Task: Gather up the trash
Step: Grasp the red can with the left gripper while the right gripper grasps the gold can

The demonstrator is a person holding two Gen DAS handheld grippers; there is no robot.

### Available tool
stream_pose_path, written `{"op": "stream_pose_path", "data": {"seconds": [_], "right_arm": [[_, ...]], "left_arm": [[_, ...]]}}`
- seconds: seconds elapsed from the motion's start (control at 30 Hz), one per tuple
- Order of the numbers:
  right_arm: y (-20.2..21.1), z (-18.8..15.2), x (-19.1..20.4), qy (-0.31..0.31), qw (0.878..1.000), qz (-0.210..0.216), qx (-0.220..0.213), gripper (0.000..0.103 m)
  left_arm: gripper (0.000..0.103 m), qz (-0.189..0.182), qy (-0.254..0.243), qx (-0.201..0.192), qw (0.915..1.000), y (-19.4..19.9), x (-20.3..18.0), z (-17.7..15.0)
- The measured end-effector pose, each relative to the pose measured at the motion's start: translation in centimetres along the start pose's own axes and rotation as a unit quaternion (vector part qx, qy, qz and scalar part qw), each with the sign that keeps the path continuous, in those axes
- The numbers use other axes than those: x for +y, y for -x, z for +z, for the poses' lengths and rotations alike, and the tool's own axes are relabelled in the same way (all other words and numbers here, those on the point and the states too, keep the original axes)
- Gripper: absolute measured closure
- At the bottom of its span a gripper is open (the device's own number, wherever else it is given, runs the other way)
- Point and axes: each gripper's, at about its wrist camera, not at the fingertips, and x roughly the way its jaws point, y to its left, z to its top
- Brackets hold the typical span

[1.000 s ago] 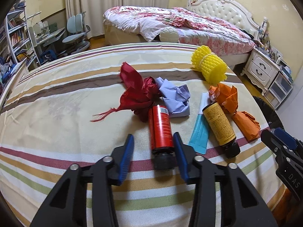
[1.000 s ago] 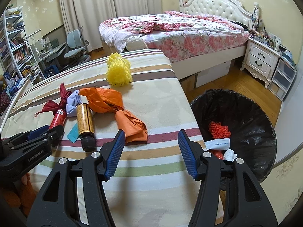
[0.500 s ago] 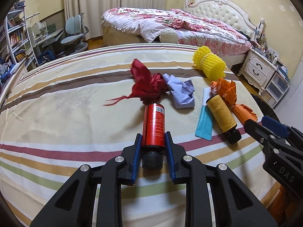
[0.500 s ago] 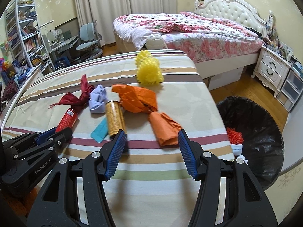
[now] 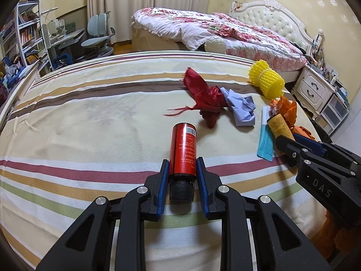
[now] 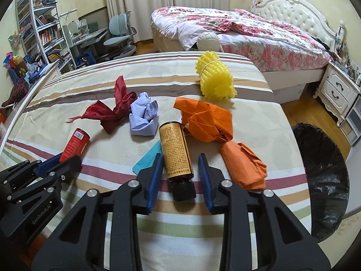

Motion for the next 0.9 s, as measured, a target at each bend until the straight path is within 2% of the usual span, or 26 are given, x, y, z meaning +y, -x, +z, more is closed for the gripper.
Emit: {"op": "stream_pose_path", "data": {"seconds": [0.23, 0.5, 0.67, 0.9], "right_arm": [[0.3, -0.3, 0.3, 0.008, 1.0, -0.005, -0.003, 0.077], [2.8, -0.6, -0.4, 0.001, 1.0, -0.004, -0.023, 0.078], [4.6, -0.5, -1.8, -0.012, 0.999, -0.013, -0.044, 0.078], [6.7, -0.6, -4.7, -0.039, 0.996, -0.04, -0.069, 0.078]], "left_arm": [[0.078, -0.001, 0.001, -0.002, 1.0, 0.0, 0.2, 0.0], [0.078, -0.005, -0.006, -0.014, 0.9999, 0.9, -0.1, -0.1], [0.078, -0.011, -0.018, -0.03, 0.9993, 1.9, -1.3, 0.1], [0.078, -0.038, -0.037, -0.053, 0.9972, 3.4, -4.1, 0.7]]}}
